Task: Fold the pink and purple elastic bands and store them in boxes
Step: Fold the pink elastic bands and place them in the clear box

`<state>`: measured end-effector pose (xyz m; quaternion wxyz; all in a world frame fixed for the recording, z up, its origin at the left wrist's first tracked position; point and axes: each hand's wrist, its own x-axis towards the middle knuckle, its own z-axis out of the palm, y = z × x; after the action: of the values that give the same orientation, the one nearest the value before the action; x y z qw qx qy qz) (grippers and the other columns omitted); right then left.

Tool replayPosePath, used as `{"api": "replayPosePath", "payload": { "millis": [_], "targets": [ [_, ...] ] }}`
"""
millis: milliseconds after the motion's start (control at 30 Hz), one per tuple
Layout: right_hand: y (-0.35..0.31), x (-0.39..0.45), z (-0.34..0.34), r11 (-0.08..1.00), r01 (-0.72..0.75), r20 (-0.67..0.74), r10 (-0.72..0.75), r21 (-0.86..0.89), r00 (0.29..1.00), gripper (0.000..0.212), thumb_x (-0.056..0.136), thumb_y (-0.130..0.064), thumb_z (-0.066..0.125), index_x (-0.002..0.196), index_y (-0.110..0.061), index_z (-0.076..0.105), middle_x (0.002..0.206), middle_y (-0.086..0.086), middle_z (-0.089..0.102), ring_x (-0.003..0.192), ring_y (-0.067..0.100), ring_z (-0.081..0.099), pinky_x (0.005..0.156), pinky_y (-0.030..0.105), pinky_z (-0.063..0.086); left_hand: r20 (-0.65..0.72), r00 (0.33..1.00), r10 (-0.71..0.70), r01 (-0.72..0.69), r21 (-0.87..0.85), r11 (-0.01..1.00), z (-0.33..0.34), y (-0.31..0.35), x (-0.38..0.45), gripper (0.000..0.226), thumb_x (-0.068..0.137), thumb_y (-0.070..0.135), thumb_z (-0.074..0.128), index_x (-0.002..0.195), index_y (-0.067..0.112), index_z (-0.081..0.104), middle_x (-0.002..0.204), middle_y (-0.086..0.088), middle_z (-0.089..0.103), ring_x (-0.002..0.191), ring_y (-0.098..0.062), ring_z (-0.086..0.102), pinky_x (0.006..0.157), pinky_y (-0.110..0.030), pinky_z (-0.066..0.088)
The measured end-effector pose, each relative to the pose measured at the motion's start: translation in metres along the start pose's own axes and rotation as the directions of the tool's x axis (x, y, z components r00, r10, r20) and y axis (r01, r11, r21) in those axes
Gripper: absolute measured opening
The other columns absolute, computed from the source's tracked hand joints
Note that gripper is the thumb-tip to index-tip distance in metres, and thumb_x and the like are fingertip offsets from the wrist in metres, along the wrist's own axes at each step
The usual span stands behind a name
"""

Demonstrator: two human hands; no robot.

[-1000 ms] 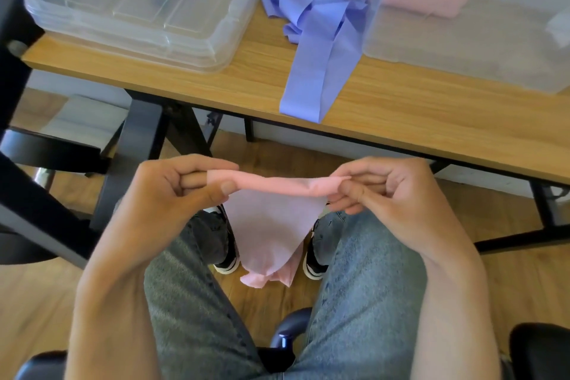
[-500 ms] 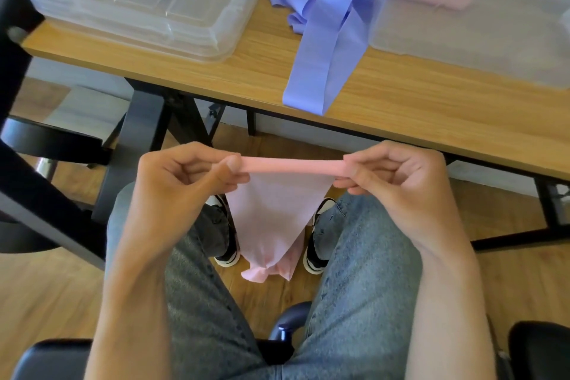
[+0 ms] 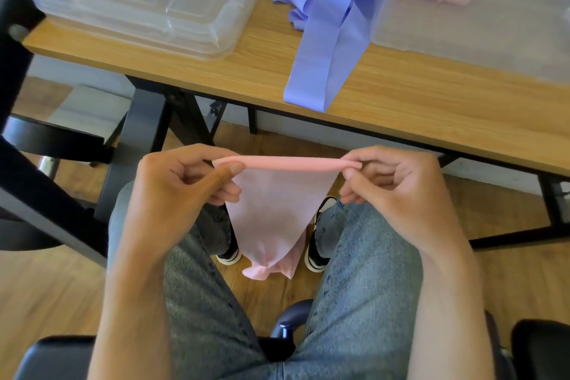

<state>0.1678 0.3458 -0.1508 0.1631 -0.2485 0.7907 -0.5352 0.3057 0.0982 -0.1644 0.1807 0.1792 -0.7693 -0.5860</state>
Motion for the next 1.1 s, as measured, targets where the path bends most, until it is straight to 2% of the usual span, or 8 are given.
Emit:
{"api": "replayPosePath", "payload": {
  "millis": [100,200,300,467,567,733,900,1100],
  "targets": [
    [-0.0011,0.0008,0.0025,0.993,-0.018,-0.016,0.02,0.118,1.0,0.016,0.093,-0.001,0.072,0.104,-0.012,0.076,0.089,0.003,0.081,0.086,0.02,0.079,0.083,0.042,0.063,-0.03,0.999,0.032,-0.033,-0.026,0.999,0.0021,0.0028,-0.0005,0.025,0.087,0.01,0.075,0.111,0.01,0.076,0.087,0.0,0.08,0.079,-0.018,0.078,0.069,-0.028,0.064],
    [-0.0041,0.0007,0.0024,0.977,-0.003,-0.045,0.013,0.215,0.999,0.018,0.091,-0.018,0.072,0.104,-0.006,0.075,0.092,0.006,0.081,0.089,0.024,0.079,0.082,0.04,0.064,-0.056,0.998,0.005,-0.009,-0.08,0.997,0.004,0.0061,-0.001,0.023,0.086,0.017,0.075,0.109,0.01,0.076,0.091,0.002,0.081,0.085,-0.017,0.079,0.073,-0.027,0.063],
    [-0.0021,0.0008,0.0019,0.984,0.019,-0.075,-0.006,0.177,0.997,0.015,0.088,-0.015,0.076,0.103,-0.011,0.076,0.091,0.004,0.081,0.087,0.022,0.08,0.083,0.043,0.064,-0.054,0.998,0.03,-0.034,-0.076,0.997,0.0042,0.0061,-0.0009,0.022,0.085,0.015,0.075,0.107,0.011,0.076,0.092,0.002,0.08,0.084,-0.018,0.079,0.073,-0.03,0.064],
    [0.0031,0.0018,0.0005,0.997,-0.028,-0.051,0.031,0.067,0.998,0.039,0.087,-0.011,0.079,0.121,-0.029,0.074,0.102,-0.01,0.08,0.096,0.011,0.077,0.094,0.042,0.06,-0.014,1.0,-0.007,0.007,-0.04,0.999,-0.0023,0.0032,-0.0011,0.044,0.081,0.015,0.076,0.123,0.022,0.069,0.1,0.008,0.08,0.089,-0.011,0.077,0.079,-0.023,0.062],
    [0.0033,0.0021,0.0027,0.998,0.011,-0.041,-0.013,-0.059,0.999,0.023,0.091,-0.009,0.076,0.107,-0.026,0.079,0.093,-0.011,0.08,0.087,0.01,0.078,0.086,0.042,0.063,0.011,1.0,-0.01,0.01,0.051,0.999,-0.0023,-0.001,-0.0003,0.034,0.082,0.019,0.076,0.117,0.02,0.074,0.098,0.012,0.079,0.089,-0.009,0.076,0.081,-0.025,0.062],
    [0.0017,-0.0001,0.0039,0.995,0.071,-0.063,-0.075,-0.067,0.995,0.016,0.095,-0.007,0.072,0.1,-0.021,0.077,0.068,0.001,0.072,0.056,0.018,0.07,0.061,0.04,0.06,-0.007,1.0,-0.014,0.015,0.029,0.999,-0.0002,-0.0013,-0.0018,0.022,0.089,0.018,0.071,0.111,0.021,0.075,0.079,0.0,0.078,0.065,-0.018,0.076,0.061,-0.03,0.064],
    [0.0009,0.0003,0.0086,0.993,0.015,-0.042,-0.01,0.115,0.999,0.014,0.094,-0.005,0.072,0.105,-0.014,0.075,0.09,0.001,0.081,0.086,0.021,0.079,0.083,0.048,0.063,-0.057,0.998,0.016,-0.018,-0.035,0.999,0.0011,0.0006,-0.0016,0.025,0.088,0.014,0.074,0.113,0.014,0.075,0.091,0.003,0.081,0.084,-0.017,0.079,0.073,-0.028,0.064],
    [0.0032,0.0021,0.0079,0.986,0.015,-0.065,-0.004,0.169,0.998,0.013,0.092,-0.01,0.075,0.105,-0.013,0.075,0.091,0.002,0.081,0.087,0.021,0.079,0.081,0.044,0.064,-0.07,0.997,0.02,-0.023,-0.049,0.999,0.0034,0.0011,-0.002,0.028,0.084,0.015,0.077,0.112,0.014,0.075,0.096,0.005,0.08,0.086,-0.016,0.078,0.077,-0.029,0.064]
  ]
}}
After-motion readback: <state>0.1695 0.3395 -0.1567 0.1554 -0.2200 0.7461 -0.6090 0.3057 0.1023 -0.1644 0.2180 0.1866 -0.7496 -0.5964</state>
